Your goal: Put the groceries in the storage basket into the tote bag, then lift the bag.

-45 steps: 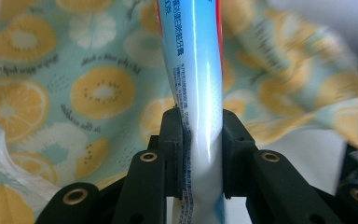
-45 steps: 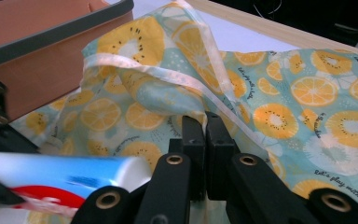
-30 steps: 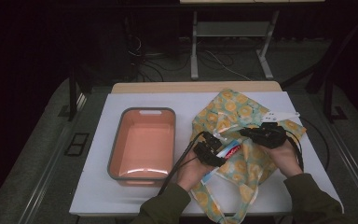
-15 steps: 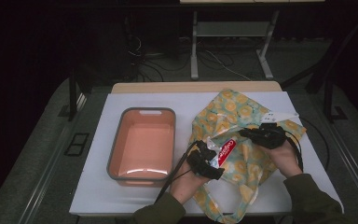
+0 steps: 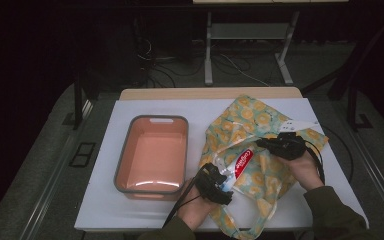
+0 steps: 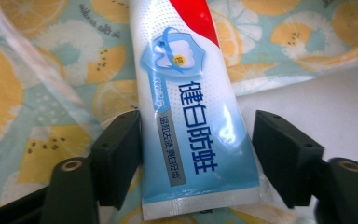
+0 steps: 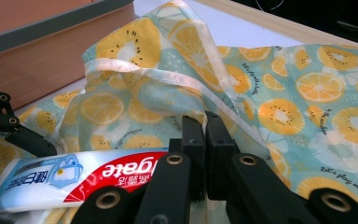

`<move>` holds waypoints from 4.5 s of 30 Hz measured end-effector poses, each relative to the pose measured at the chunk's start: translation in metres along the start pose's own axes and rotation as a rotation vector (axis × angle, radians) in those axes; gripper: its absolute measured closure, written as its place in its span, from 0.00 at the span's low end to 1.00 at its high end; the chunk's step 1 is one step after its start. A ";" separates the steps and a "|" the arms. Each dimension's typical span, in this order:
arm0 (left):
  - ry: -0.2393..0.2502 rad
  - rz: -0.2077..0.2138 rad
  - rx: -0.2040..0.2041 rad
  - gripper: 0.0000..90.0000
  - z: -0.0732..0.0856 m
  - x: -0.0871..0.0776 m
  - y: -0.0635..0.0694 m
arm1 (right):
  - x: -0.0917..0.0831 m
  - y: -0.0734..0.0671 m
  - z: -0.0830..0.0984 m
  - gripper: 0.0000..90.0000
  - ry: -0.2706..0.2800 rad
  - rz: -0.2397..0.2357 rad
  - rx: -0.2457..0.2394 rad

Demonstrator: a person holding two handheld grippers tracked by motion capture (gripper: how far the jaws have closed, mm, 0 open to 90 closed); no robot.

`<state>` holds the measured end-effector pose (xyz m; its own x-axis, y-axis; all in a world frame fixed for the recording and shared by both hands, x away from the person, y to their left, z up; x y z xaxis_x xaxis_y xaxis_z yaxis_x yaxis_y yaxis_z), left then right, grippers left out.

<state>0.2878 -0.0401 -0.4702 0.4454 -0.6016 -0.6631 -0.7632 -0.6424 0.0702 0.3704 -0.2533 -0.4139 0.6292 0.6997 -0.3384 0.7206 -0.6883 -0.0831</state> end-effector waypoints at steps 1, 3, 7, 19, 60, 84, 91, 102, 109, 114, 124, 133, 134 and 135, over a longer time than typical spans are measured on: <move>0.001 -0.003 -0.005 0.39 0.000 0.000 -0.001 | 0.000 0.000 0.000 0.98 0.000 0.001 0.000; -0.004 -0.009 -0.006 0.41 -0.002 0.000 0.000 | 0.000 0.000 0.000 0.98 0.001 0.001 -0.001; 0.012 -0.025 -0.010 0.46 -0.006 0.003 0.001 | -0.001 0.000 0.000 0.98 0.001 0.002 0.001; 0.055 0.004 -0.069 0.50 -0.035 0.024 -0.009 | -0.001 0.000 -0.001 0.98 0.005 0.001 0.003; 0.284 0.208 0.004 0.29 -0.029 -0.016 0.000 | -0.004 -0.013 0.011 0.60 -0.066 -0.051 0.018; 0.283 0.176 -0.033 0.29 -0.028 -0.015 -0.004 | -0.014 -0.095 0.067 0.44 -0.263 -0.247 -0.075; 0.278 0.173 -0.034 0.29 -0.027 -0.014 -0.004 | -0.006 -0.096 0.076 0.74 -0.306 -0.207 -0.163; 0.276 0.139 -0.035 0.28 -0.029 -0.007 -0.006 | -0.027 -0.067 0.061 0.99 -0.258 -0.164 -0.154; 0.270 0.068 -0.010 0.23 -0.030 0.003 -0.012 | -0.044 -0.047 0.051 0.99 -0.219 -0.150 -0.133; 0.232 0.015 -0.016 0.21 -0.025 0.014 -0.019 | -0.051 -0.035 0.045 0.99 -0.188 -0.135 -0.116; 0.142 -0.061 -0.008 0.34 -0.012 0.023 -0.022 | -0.054 -0.025 0.041 0.99 -0.161 -0.112 -0.096; 0.143 -0.050 -0.057 0.98 -0.017 0.024 -0.018 | -0.049 -0.023 0.038 0.99 -0.154 -0.104 -0.104; 0.148 -0.046 -0.065 0.98 -0.018 0.022 -0.017 | -0.048 -0.022 0.037 0.99 -0.149 -0.102 -0.106; 0.159 -0.034 -0.078 0.98 -0.021 0.020 -0.016 | -0.048 -0.022 0.036 0.99 -0.145 -0.102 -0.103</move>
<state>0.3187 -0.0521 -0.4689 0.5437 -0.6420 -0.5406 -0.7101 -0.6952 0.1115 0.3144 -0.2787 -0.4292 0.5080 0.7247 -0.4654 0.8092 -0.5867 -0.0303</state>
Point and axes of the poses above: each handheld gripper's, and its own axes: x roughly forward along the jaws, z roughly out of its underside, y roughly to its right, the point moved 4 cm from there along x, roughly forward along the jaws, and after that the axes turned 13 degrees about y, right-handed, at the moved point
